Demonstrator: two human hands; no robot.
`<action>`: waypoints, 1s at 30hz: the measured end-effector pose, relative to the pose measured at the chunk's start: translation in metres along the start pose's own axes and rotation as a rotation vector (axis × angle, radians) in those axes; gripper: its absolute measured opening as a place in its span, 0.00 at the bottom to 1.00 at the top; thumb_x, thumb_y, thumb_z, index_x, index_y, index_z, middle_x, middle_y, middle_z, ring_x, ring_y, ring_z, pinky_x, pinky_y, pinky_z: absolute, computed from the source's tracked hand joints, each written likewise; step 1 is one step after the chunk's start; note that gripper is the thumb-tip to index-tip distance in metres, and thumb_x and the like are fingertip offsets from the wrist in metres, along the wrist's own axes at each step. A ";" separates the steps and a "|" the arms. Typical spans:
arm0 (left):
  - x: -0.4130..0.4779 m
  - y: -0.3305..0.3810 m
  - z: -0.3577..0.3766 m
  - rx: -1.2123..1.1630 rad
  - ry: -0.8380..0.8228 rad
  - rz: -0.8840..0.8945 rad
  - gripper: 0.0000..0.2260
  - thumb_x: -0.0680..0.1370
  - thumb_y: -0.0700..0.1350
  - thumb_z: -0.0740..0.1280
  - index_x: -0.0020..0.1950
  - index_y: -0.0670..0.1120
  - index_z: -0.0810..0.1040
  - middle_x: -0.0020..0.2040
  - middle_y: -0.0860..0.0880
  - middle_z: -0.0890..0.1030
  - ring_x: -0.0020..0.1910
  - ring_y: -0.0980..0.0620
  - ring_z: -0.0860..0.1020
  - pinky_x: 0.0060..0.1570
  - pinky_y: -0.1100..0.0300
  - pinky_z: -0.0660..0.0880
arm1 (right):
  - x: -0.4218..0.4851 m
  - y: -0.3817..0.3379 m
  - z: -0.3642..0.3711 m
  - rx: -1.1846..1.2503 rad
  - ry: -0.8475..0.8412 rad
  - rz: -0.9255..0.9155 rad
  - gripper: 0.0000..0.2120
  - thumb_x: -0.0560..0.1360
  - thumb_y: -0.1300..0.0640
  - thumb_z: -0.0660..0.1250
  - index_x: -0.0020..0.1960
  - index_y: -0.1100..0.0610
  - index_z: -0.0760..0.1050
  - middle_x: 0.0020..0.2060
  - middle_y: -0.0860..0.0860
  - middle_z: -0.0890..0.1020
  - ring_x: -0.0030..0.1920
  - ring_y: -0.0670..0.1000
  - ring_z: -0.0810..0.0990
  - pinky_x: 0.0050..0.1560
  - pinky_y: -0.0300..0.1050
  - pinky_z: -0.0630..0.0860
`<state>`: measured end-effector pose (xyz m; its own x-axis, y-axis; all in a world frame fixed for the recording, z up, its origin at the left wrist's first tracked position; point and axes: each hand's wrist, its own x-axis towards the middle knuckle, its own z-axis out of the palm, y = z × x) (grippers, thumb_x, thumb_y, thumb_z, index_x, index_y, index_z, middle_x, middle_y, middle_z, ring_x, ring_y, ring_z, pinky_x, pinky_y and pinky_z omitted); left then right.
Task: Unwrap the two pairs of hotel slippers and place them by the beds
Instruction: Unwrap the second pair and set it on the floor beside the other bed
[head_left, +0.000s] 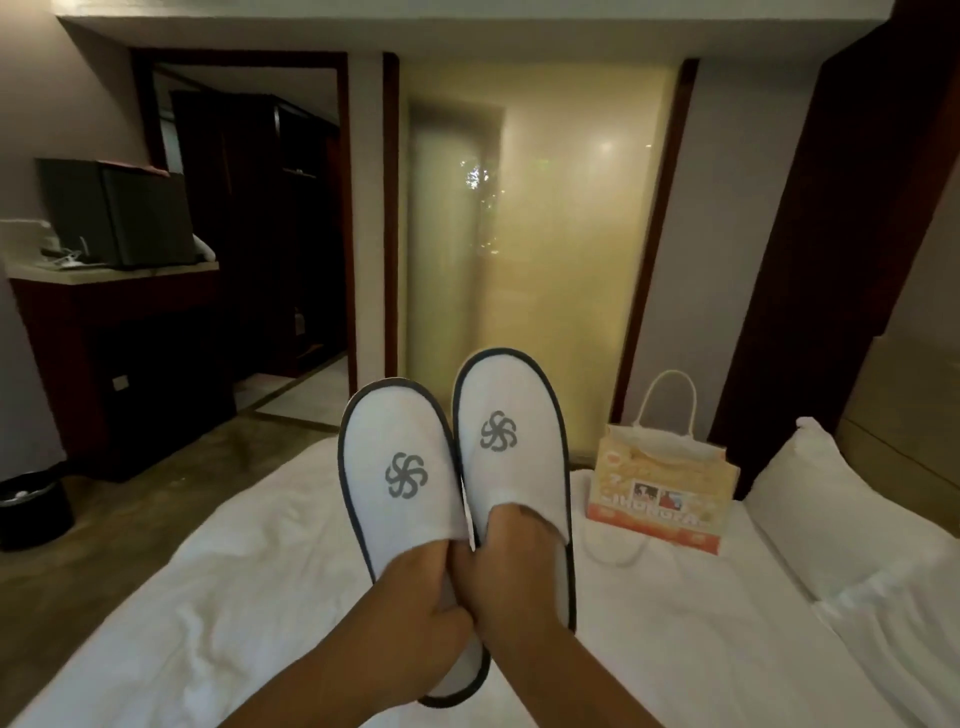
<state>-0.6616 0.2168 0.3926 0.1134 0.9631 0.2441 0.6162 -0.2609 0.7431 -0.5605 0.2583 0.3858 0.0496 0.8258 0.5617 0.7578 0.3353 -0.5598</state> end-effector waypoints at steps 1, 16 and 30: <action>-0.003 0.007 -0.025 -0.001 0.007 0.024 0.27 0.74 0.34 0.64 0.70 0.52 0.63 0.64 0.62 0.63 0.67 0.57 0.65 0.66 0.72 0.59 | 0.013 -0.025 0.001 0.026 0.074 -0.028 0.14 0.72 0.58 0.69 0.53 0.66 0.79 0.49 0.63 0.83 0.51 0.62 0.82 0.58 0.57 0.78; -0.097 -0.098 -0.392 -0.030 0.812 -0.215 0.03 0.75 0.53 0.67 0.47 0.60 0.79 0.41 0.60 0.82 0.40 0.61 0.80 0.40 0.63 0.75 | 0.038 -0.328 0.128 0.323 -0.067 -0.258 0.17 0.62 0.69 0.68 0.32 0.55 0.61 0.28 0.50 0.67 0.32 0.56 0.73 0.39 0.50 0.73; -0.081 -0.282 -0.614 0.097 0.897 -0.594 0.10 0.74 0.62 0.65 0.53 0.61 0.76 0.49 0.59 0.78 0.44 0.59 0.79 0.37 0.64 0.76 | 0.053 -0.493 0.379 0.476 -0.318 -0.509 0.12 0.63 0.73 0.71 0.46 0.65 0.80 0.39 0.60 0.81 0.44 0.63 0.78 0.50 0.53 0.72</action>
<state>-1.3231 0.1716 0.5454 -0.8118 0.5242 0.2571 0.4479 0.2765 0.8503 -1.1778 0.3090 0.4603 -0.4749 0.5838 0.6585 0.2718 0.8090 -0.5212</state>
